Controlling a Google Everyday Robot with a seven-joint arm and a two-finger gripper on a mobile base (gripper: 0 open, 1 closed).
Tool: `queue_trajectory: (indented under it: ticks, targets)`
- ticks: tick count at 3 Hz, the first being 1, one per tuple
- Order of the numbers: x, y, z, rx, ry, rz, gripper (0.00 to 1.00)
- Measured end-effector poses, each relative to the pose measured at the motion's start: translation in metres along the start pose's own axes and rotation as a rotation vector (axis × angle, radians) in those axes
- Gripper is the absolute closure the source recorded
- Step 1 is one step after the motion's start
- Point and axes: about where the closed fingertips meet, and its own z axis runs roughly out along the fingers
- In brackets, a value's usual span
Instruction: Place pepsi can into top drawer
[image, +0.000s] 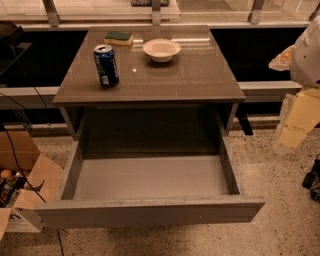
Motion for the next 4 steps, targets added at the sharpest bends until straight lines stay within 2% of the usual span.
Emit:
queue_trajectory:
  ticks: [1, 2, 4]
  targets:
    - [0.000, 0.000, 0.000, 0.000, 0.000, 0.000, 0.00]
    - [-0.012, -0.007, 0.004, -0.002, -0.074, -0.011, 0.00]
    - [-0.066, -0.034, 0.024, -0.024, -0.307, -0.150, 0.00]
